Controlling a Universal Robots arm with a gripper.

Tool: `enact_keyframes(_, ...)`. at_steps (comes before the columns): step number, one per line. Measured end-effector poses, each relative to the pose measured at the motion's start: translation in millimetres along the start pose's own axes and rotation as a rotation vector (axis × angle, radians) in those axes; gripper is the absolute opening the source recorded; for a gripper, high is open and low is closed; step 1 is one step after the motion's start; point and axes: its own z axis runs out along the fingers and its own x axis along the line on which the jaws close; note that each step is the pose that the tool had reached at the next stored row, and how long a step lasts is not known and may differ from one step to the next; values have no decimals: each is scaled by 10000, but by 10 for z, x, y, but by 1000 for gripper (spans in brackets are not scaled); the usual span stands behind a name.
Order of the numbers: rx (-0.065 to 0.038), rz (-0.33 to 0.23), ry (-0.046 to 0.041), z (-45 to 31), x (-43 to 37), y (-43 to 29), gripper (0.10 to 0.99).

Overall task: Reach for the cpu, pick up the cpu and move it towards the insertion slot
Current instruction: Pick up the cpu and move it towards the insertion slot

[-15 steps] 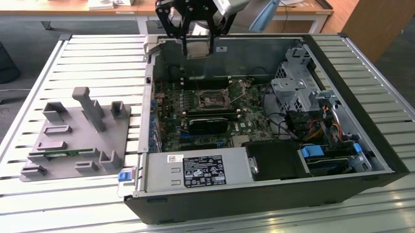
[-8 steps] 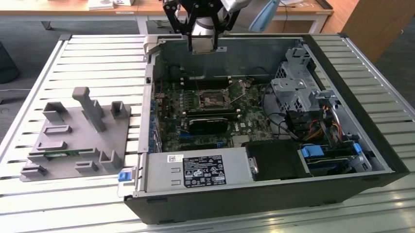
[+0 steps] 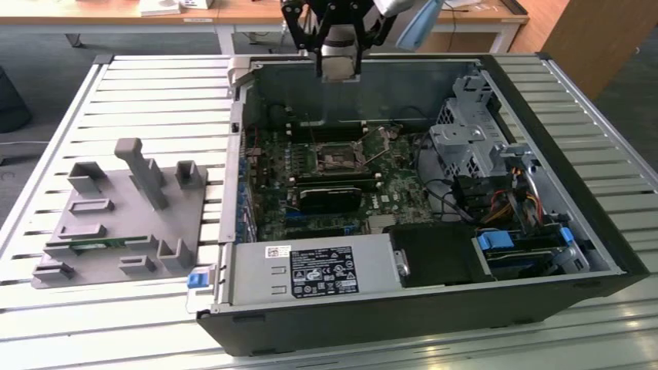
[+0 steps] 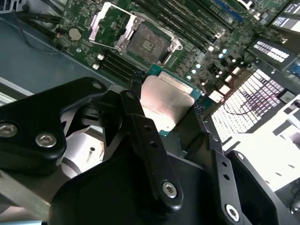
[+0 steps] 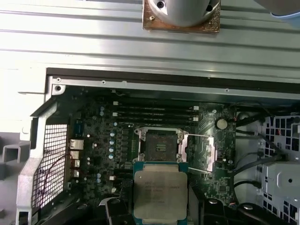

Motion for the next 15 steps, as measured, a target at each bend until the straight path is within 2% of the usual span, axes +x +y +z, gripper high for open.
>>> enact_keyframes(4,1,0,0,27,-103,68,545)
enact_keyframes(7,2,1,1,34,-146,80,545)
enact_keyframes(15,1,1,0,35,-161,80,545)
